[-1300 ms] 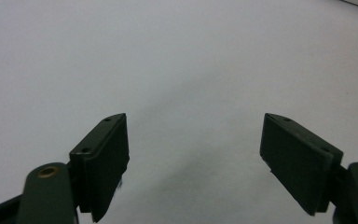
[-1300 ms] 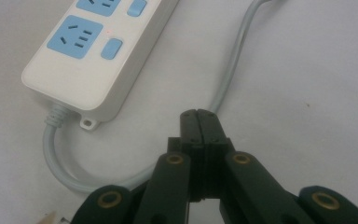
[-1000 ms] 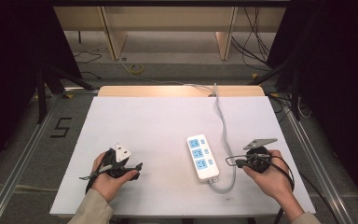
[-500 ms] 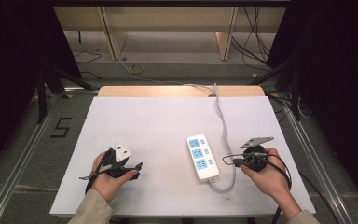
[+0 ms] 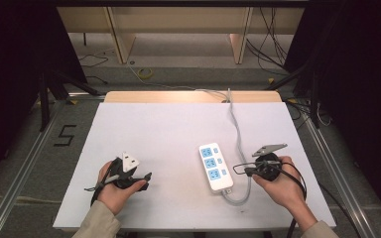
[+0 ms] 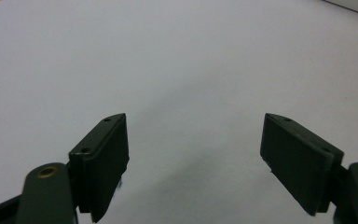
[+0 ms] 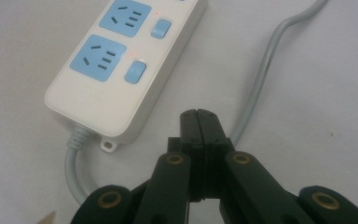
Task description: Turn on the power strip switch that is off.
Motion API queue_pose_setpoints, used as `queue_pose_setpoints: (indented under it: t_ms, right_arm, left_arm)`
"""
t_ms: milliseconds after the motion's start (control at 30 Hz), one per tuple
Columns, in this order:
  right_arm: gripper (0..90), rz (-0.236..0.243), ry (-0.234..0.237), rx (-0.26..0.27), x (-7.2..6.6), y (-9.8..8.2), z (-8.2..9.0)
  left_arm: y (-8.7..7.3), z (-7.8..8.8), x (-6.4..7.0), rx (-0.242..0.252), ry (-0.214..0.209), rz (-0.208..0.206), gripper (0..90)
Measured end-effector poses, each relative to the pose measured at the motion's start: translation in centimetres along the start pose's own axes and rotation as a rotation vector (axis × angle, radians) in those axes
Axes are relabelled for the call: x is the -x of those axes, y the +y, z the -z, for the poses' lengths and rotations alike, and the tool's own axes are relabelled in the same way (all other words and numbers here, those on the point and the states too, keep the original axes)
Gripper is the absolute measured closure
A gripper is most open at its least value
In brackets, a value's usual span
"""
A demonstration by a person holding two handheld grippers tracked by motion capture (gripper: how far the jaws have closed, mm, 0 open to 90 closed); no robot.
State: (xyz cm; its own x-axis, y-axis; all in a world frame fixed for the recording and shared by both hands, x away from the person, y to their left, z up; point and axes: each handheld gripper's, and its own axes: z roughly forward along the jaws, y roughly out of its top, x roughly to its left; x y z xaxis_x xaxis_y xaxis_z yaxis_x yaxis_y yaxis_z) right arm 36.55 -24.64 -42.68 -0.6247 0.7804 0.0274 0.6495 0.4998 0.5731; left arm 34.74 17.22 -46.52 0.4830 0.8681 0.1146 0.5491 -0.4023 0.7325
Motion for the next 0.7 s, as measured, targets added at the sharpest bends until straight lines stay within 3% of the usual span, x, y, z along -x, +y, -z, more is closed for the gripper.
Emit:
queue_pose_setpoints:
  t_ms: [700]
  right_arm:
    - [90.0,0.017,0.007,0.000,-0.6,1.1,-0.2]
  left_arm:
    - [0.0,0.0,0.0,0.001,-0.002,0.004,23.1]
